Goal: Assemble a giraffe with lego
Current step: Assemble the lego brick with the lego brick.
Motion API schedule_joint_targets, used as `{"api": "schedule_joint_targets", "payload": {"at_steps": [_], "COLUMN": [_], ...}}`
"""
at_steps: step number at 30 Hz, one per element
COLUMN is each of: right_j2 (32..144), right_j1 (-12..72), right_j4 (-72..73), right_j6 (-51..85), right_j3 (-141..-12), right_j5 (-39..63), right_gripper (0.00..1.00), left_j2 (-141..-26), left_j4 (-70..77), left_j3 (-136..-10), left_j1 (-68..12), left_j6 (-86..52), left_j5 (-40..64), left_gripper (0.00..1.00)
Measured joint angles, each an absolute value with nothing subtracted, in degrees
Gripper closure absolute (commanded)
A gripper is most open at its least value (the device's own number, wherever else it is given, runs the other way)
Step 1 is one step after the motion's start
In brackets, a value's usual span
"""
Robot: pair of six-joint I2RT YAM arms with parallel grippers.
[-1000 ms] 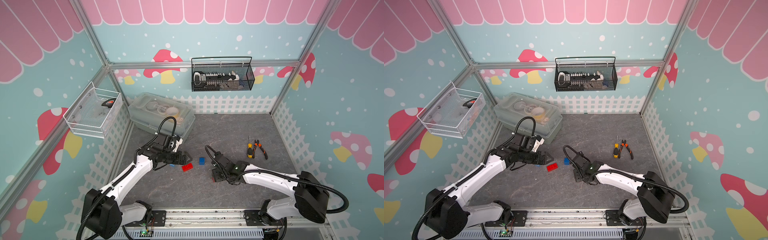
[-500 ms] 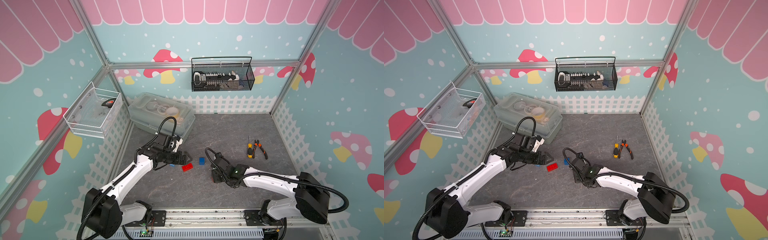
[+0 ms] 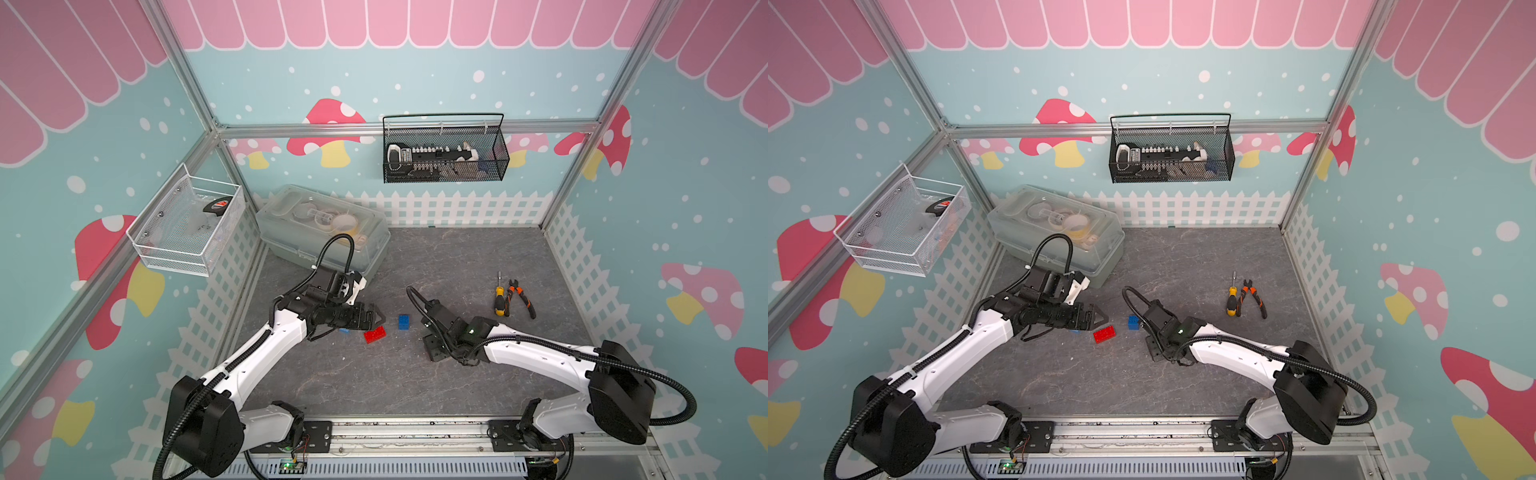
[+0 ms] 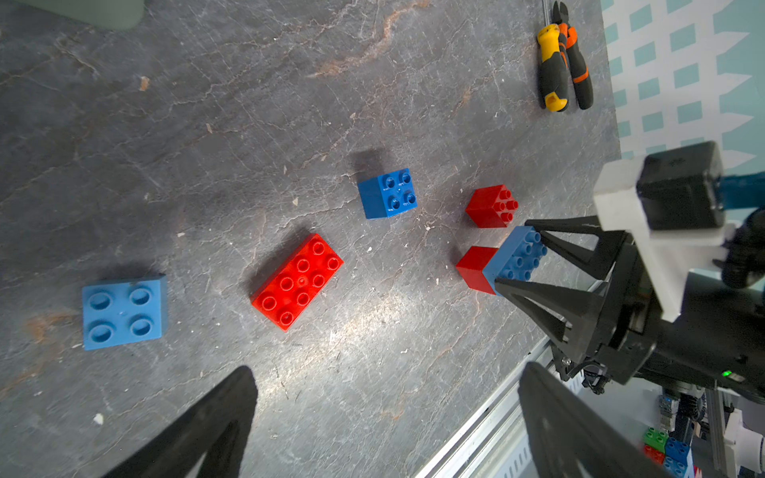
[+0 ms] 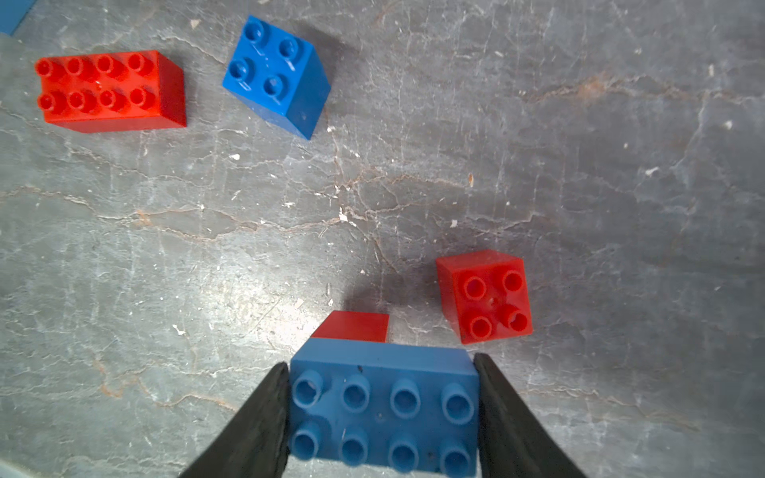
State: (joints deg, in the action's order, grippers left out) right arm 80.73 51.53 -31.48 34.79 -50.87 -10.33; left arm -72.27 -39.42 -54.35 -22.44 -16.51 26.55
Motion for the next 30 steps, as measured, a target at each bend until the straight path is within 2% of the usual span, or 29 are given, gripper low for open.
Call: {"api": "schedule_joint_targets", "payload": {"at_steps": [30], "right_j2": [82.37], "right_j1": [44.51], "right_j4": [-25.63], "right_j6": [23.09], "right_j3": [-49.12], "right_j5": [-3.25], "right_gripper": [0.56], "left_j2": [-72.27], "left_j4": [-39.44], "left_j3": [-54.35], "left_j1": [-22.59], "left_j6": [-16.51], "left_j5": [26.15], "left_gripper": [0.01]}}
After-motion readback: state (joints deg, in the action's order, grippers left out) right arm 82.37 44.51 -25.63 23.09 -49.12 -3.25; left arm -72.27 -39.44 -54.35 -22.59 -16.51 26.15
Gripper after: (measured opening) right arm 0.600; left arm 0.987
